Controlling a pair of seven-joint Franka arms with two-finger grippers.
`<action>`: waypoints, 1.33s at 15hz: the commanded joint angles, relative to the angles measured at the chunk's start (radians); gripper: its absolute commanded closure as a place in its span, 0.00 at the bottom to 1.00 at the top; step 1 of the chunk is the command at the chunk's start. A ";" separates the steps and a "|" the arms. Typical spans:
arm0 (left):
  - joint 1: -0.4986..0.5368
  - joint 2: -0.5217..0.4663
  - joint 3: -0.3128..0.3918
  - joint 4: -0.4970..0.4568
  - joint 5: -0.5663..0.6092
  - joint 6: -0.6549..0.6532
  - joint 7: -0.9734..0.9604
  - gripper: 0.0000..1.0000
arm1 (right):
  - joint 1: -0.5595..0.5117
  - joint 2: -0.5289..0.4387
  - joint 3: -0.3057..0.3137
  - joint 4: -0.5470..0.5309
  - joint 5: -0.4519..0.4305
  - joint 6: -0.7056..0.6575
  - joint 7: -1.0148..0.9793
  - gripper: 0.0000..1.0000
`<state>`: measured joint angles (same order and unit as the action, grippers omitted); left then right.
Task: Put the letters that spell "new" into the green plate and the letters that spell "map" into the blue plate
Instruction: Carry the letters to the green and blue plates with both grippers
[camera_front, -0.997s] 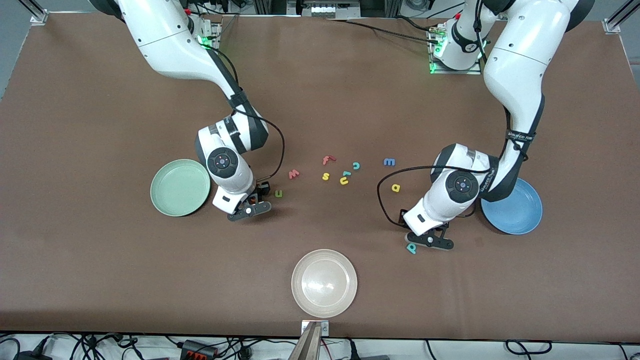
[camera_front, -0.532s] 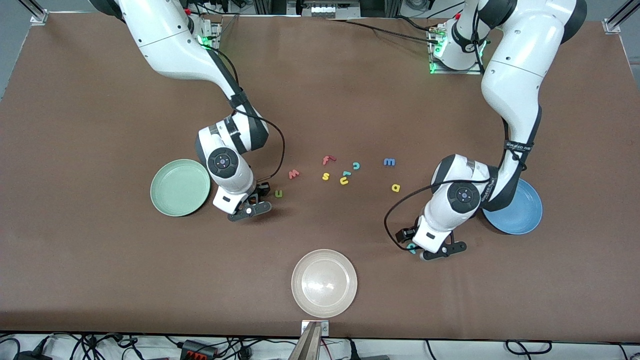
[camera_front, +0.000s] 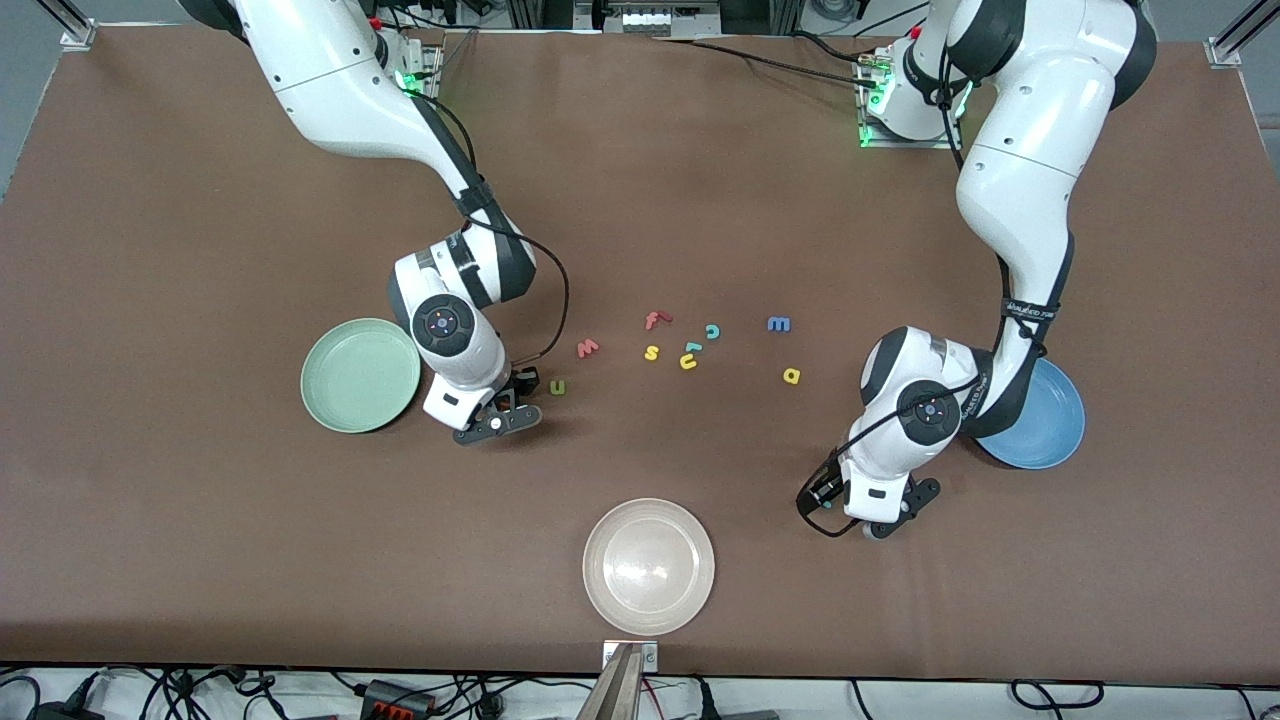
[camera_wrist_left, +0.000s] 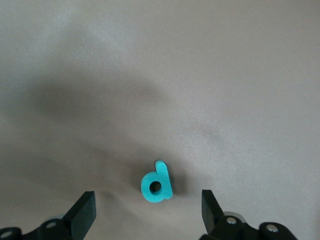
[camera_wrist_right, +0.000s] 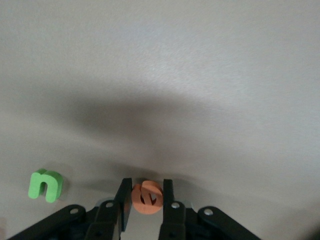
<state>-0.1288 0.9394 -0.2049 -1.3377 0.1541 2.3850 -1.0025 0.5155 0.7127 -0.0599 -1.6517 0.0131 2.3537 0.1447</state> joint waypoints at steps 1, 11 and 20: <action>0.001 0.039 0.001 0.041 -0.018 0.037 -0.008 0.35 | -0.024 -0.056 -0.012 -0.003 0.005 -0.091 -0.008 0.96; 0.000 0.050 0.002 0.040 -0.013 0.057 -0.005 0.83 | -0.052 -0.098 -0.012 -0.005 0.008 -0.163 0.001 0.96; 0.003 -0.007 0.007 0.035 0.008 -0.013 0.025 0.89 | -0.094 -0.154 -0.014 0.000 0.008 -0.180 -0.011 0.97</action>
<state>-0.1245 0.9584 -0.2034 -1.3128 0.1553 2.4243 -1.0048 0.4381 0.6009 -0.0806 -1.6416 0.0131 2.1983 0.1441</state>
